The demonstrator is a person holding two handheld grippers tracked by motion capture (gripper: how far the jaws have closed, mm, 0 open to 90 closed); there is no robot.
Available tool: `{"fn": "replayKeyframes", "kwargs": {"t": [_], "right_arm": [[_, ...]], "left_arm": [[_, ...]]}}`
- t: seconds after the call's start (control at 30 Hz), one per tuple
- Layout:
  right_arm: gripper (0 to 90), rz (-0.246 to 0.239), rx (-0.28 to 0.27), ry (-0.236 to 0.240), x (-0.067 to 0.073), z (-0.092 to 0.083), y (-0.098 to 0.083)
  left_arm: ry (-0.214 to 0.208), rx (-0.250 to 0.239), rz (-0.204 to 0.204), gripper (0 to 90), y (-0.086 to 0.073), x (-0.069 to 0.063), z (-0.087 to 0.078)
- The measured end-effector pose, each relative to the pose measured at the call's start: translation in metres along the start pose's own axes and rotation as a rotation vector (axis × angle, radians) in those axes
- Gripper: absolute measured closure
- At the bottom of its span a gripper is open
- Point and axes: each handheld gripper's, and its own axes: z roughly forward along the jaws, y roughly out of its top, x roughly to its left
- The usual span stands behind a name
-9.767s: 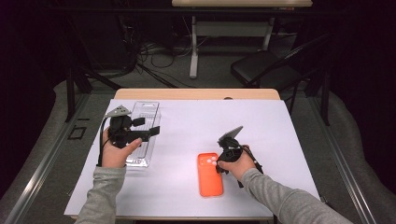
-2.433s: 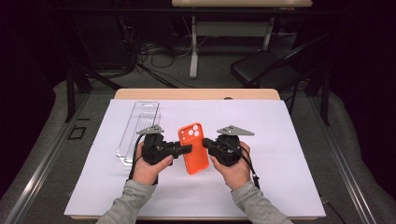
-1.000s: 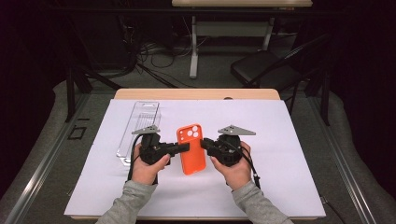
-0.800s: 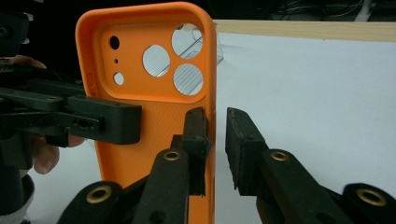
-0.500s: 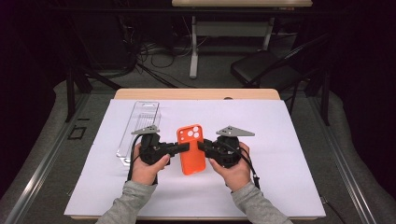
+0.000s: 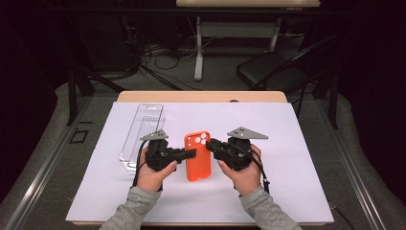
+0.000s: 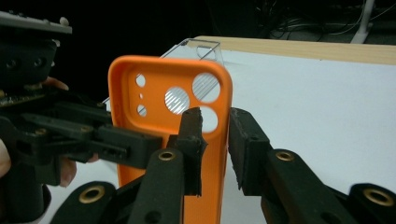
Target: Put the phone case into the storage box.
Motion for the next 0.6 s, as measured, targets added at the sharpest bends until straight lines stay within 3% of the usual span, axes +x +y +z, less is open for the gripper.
{"fn": "replayKeyframes", "kwargs": {"t": [0.6], "right_arm": [[76.2, 0.014, -0.016, -0.027, -0.0070, -0.0052, 0.0039]], "left_arm": [[-0.026, 0.039, 0.032, 81.0, -0.0036, -0.0091, 0.0092]]}}
